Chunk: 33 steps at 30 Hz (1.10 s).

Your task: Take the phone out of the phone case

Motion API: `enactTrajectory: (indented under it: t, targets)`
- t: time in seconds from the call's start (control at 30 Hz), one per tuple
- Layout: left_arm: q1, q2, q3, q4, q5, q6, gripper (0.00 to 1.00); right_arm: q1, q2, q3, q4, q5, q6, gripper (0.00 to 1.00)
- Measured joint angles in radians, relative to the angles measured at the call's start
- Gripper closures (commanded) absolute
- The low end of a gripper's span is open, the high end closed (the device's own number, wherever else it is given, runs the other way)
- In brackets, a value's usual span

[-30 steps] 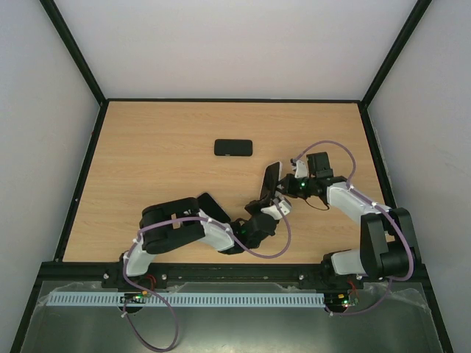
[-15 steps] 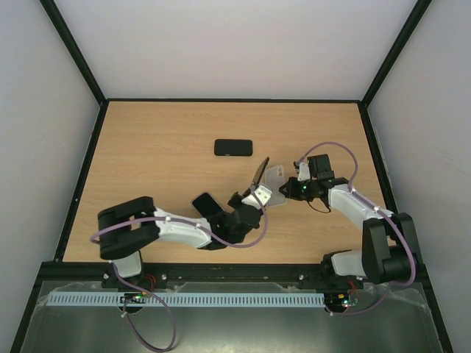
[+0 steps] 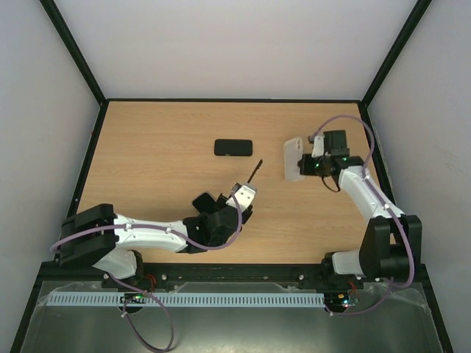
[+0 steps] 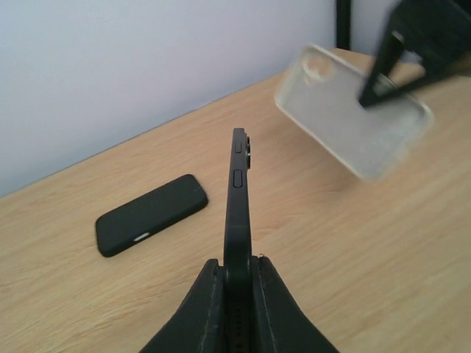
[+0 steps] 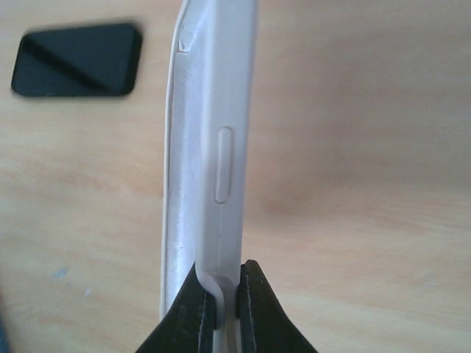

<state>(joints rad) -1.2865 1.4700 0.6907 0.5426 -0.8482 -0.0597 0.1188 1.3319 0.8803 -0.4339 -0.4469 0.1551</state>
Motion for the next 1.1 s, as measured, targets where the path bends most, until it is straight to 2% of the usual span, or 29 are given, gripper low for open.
enactTrajectory:
  t: [0.27, 0.47, 0.6, 0.77, 0.8, 0.93, 1.03, 1.1]
  targets:
    - [-0.126, -0.027, 0.004, -0.135, 0.077, 0.031, 0.97, -0.198, 0.2, 0.261, -0.152, 0.05, -0.295, 0.98]
    - [-0.215, -0.007, 0.052, -0.232, 0.085, 0.026, 0.97, -0.349, 0.297, 0.279, -0.252, 0.048, -0.456, 0.98]
    - [-0.24, 0.045, 0.101, -0.271, 0.081, 0.017, 0.97, -0.416, 0.35, 0.297, -0.275, 0.032, -0.495, 0.98]
    - [-0.255, 0.113, 0.123, -0.295, 0.068, 0.006, 0.97, -0.43, 0.457, 0.352, -0.281, -0.023, -0.503, 0.97]
    - [-0.256, 0.123, 0.123, -0.301, 0.064, 0.003, 0.97, -0.433, 0.48, 0.367, -0.284, -0.037, -0.503, 0.91]
    - [-0.257, 0.129, 0.122, -0.311, 0.031, -0.005, 0.97, -0.441, 0.558, 0.422, -0.289, -0.082, -0.491, 0.57]
    - [-0.257, 0.135, 0.127, -0.325, -0.016, 0.0, 0.97, -0.44, 0.585, 0.422, -0.284, -0.083, -0.463, 0.48]
    - [-0.252, 0.151, 0.135, -0.34, -0.047, 0.013, 0.97, -0.44, 0.578, 0.415, -0.276, -0.069, -0.442, 0.46]
